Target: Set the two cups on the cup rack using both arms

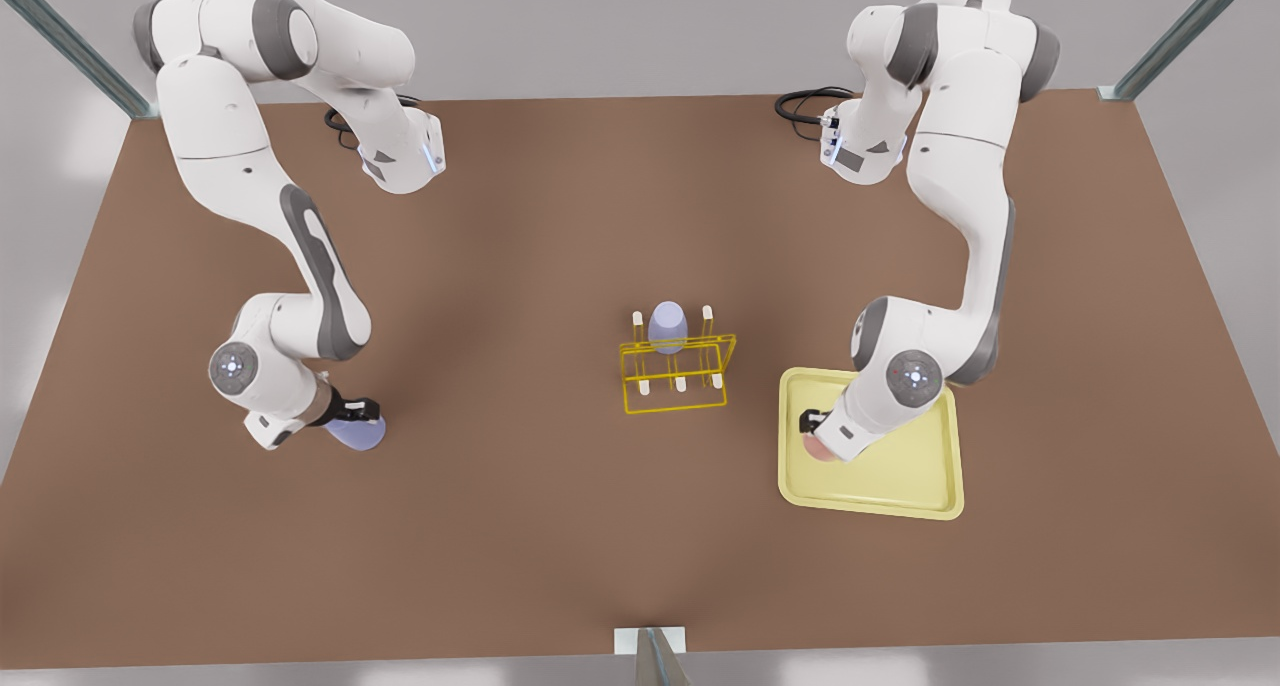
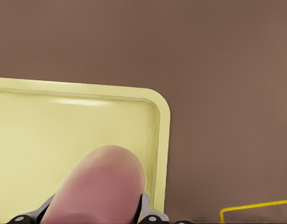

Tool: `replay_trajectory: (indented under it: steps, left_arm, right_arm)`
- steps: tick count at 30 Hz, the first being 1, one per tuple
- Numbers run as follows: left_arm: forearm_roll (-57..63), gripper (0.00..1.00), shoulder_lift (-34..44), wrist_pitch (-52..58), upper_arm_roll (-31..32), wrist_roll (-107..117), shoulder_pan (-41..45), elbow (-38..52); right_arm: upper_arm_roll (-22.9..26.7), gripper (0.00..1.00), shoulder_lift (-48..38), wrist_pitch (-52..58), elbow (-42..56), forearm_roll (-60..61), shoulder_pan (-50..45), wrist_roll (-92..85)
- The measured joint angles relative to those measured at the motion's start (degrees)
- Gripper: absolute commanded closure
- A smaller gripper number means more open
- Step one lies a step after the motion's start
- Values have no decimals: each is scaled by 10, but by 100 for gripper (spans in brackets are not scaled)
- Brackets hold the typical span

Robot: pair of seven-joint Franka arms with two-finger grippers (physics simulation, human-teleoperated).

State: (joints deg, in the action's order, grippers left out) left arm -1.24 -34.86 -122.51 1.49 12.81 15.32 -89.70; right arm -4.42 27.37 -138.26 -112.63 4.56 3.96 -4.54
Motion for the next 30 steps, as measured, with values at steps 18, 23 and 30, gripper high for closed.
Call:
replay_trajectory:
  steps: [18,23,30]
  left_arm:
    - [-27,16,-13,199,145,199,30,127]
    - [-27,9,-26,196,144,243,28,127]
    - [-22,0,-26,199,142,287,24,136]
  right_arm:
    - [-62,15,112,125,314,242,-171,34]
    - [-72,15,130,163,351,269,-198,62]
    - [-73,15,144,171,349,299,-230,99]
